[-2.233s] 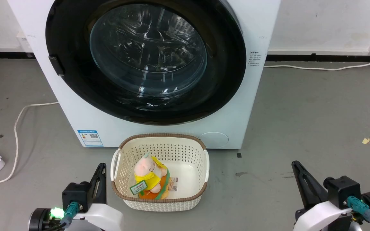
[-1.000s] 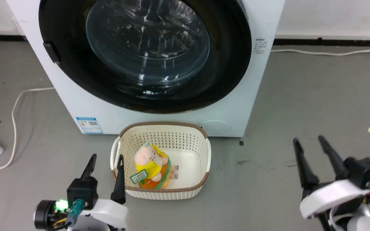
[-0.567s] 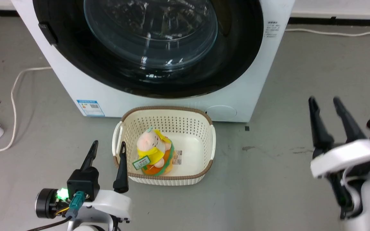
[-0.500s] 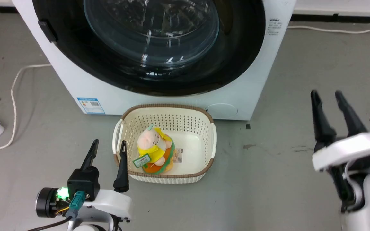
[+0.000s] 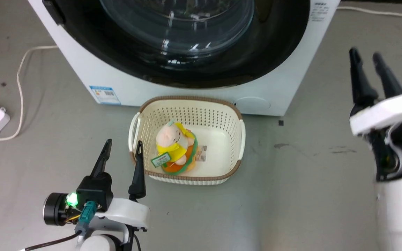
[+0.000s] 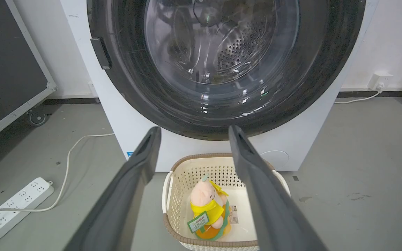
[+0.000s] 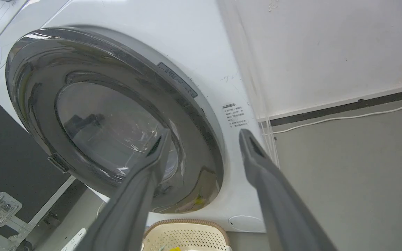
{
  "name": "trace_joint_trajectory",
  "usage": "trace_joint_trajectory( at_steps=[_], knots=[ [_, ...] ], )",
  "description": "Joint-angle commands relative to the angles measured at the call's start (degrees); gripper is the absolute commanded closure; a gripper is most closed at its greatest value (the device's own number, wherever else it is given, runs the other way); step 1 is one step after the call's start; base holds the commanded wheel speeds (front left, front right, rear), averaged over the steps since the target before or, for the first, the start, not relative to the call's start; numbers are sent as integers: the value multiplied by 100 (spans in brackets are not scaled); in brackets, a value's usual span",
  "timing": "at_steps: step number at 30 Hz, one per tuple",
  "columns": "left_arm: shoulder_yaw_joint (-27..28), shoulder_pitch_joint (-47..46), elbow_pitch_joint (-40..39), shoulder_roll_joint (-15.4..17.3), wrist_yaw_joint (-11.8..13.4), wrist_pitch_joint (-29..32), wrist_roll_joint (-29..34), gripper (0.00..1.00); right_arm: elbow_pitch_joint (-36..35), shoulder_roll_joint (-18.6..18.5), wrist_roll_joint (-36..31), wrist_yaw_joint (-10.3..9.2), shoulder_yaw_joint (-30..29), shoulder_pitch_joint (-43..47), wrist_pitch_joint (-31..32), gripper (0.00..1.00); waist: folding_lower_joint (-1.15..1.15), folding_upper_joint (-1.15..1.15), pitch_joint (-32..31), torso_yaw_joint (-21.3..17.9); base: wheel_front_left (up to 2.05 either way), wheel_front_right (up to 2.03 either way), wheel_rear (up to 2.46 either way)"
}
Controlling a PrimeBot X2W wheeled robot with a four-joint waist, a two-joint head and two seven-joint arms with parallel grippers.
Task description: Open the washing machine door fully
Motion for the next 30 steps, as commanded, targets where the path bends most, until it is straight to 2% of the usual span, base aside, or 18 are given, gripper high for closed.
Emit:
trace_joint_trajectory(
  at_steps=[1,9,10,11,18,23,30],
  knots=[
    [-44,-118,-49,4,38,-59,-38,0,88,13,109,3,-65,-263,50,0,0,0,90,57,0,0,0],
    [-178,-249,-66,4,116,-155,-101,0,744,15,682,4,-559,-1117,209,0,0,0,364,220,0,0,0],
    [-194,-267,-66,4,125,-167,-108,0,866,15,784,4,-627,-1239,233,25,0,0,394,239,0,0,0],
    [-242,-320,-70,4,159,-203,-131,0,1242,16,1021,4,-817,-1597,294,100,0,0,481,293,0,0,0],
    [-354,-430,-71,4,238,-287,-187,0,2159,-6,1337,4,-1203,-2477,529,100,0,0,667,402,0,0,0],
    [-469,-530,-58,4,298,-358,-244,0,3083,-224,1363,4,-1322,-3223,1020,100,0,0,807,508,0,0,0],
    [-578,-628,-71,5,369,-442,-304,0,3995,-525,1392,4,-1418,-4026,1499,100,0,0,991,633,0,0,0]
  ],
)
